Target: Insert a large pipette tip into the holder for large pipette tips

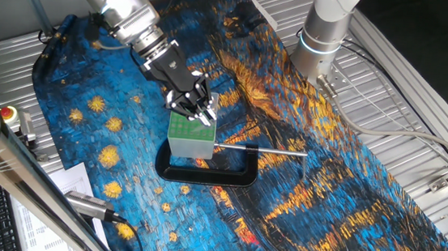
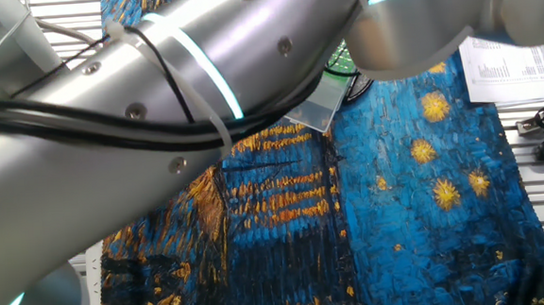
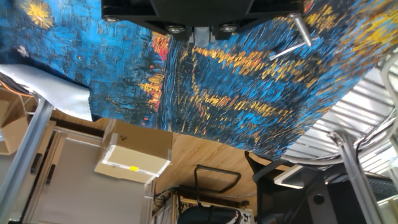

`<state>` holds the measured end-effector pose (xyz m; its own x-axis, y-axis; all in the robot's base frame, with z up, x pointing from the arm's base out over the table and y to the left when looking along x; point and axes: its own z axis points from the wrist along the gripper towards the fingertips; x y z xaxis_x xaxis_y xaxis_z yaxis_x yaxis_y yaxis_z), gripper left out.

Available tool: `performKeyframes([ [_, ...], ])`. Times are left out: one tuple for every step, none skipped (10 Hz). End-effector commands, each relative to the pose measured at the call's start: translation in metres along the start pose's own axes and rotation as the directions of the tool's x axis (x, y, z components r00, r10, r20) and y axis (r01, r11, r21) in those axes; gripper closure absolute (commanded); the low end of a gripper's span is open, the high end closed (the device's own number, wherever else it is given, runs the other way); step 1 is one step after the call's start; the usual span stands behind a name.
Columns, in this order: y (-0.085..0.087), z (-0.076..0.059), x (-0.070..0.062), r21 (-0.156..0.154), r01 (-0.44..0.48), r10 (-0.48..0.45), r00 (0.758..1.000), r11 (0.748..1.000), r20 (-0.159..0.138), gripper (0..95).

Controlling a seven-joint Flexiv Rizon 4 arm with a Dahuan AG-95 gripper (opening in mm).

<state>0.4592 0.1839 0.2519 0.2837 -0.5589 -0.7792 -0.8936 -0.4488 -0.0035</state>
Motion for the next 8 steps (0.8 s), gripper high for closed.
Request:
performKeyframes([
  [0.000,-0.001,0.001,0.006,0.000,0.000,1.000,1.000,0.013,95.0],
  [-0.002,-0.001,0.000,0.009,-0.002,0.002,1.000,1.000,0.020,95.0],
  [-0.004,-0.001,0.001,0.010,-0.001,0.000,1.000,1.000,0.019,95.0],
  [-0.004,-0.001,0.003,0.012,0.005,-0.005,1.000,1.000,0.024,95.0],
  [-0.004,-0.001,0.005,0.013,0.010,-0.010,1.000,1.000,0.027,95.0],
  [-0.005,-0.001,0.007,0.012,0.019,-0.019,0.999,1.000,0.027,95.0],
  [-0.004,-0.001,0.009,0.014,0.027,-0.027,0.999,1.000,0.032,95.0],
  [-0.003,-0.001,0.011,0.014,0.032,-0.033,0.999,0.999,0.032,95.0],
])
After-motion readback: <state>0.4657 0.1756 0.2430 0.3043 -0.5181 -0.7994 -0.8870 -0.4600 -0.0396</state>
